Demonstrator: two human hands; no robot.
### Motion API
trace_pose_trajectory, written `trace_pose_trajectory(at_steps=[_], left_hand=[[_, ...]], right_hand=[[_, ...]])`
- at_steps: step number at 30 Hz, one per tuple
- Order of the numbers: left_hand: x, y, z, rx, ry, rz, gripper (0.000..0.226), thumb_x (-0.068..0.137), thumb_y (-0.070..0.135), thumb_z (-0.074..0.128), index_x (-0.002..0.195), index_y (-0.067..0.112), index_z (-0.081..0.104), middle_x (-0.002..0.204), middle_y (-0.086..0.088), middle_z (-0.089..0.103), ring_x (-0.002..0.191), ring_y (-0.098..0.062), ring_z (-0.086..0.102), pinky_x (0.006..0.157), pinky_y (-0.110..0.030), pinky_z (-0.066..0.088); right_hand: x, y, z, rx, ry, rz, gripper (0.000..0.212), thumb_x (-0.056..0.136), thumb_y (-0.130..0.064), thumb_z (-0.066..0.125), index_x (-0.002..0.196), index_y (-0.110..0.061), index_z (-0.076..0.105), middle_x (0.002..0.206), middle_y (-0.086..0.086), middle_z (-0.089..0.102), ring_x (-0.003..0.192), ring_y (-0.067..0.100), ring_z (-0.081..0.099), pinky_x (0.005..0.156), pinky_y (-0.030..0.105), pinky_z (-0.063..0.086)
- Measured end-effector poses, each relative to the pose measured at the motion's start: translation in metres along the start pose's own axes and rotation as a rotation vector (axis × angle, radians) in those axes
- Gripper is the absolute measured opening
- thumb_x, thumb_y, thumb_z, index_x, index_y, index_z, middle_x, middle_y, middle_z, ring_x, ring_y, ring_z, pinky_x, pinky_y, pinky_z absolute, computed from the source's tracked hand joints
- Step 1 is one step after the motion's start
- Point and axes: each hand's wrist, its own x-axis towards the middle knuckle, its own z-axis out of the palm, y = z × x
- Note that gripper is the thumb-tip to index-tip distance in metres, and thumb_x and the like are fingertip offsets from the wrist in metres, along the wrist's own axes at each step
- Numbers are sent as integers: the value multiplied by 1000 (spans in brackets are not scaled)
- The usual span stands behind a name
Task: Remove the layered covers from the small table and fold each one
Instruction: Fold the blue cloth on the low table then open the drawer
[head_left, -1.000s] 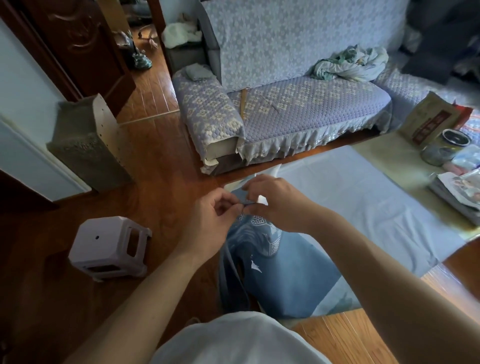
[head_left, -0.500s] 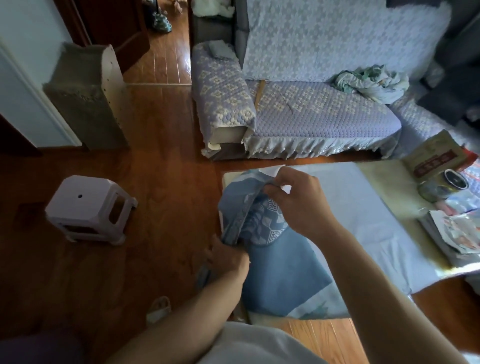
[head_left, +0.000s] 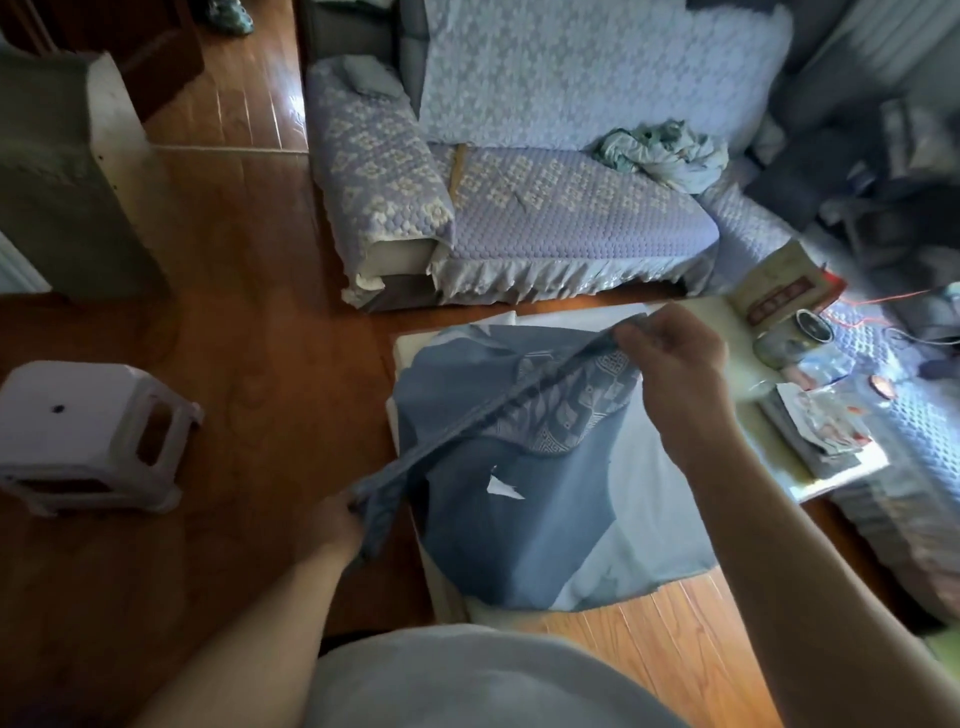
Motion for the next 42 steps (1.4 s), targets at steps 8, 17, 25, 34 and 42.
trace_pose_trajectory(at_steps=[8, 17, 25, 34, 42], left_hand=[[61, -38, -159, 232, 462, 608, 13, 94, 17, 59, 101, 13, 70, 95, -10, 71, 85, -36, 66, 73, -46, 51], [99, -172, -159, 120, -39, 68, 21, 98, 10, 52, 89, 13, 71, 105, -19, 72, 92, -33, 65, 78, -35, 48], [89, -200, -173, 400, -385, 341, 33, 105, 35, 33, 137, 32, 42, 139, -9, 60, 118, -26, 63, 96, -32, 48], [104, -234, -161, -56, -523, -164, 64, 94, 30, 69, 149, 20, 39, 144, -13, 52, 120, -32, 54, 89, -38, 45], [90, -178, -102, -312, -281, -337, 69, 95, 3, 63, 153, -3, 27, 153, -27, 38, 136, -42, 43, 110, -45, 37]], right_hand=[[-10, -30, 15, -72, 271, 38, 17, 90, -18, 70, 80, -6, 63, 77, 10, 55, 70, 12, 48, 68, 31, 42], [-46, -55, 81, -157, 381, 92, 24, 84, -28, 70, 83, -6, 63, 78, 15, 57, 73, 15, 49, 68, 33, 43], [-54, -62, 96, -289, 570, 213, 28, 79, -38, 69, 87, -12, 64, 84, 9, 64, 78, 24, 57, 79, 47, 54], [-58, -68, 109, -353, 565, 196, 16, 85, -31, 68, 83, -16, 65, 86, 5, 59, 77, 18, 53, 67, 34, 45], [-60, -65, 105, -354, 605, 208, 16, 84, -25, 71, 86, -10, 68, 73, -4, 55, 69, 11, 47, 64, 29, 40]])
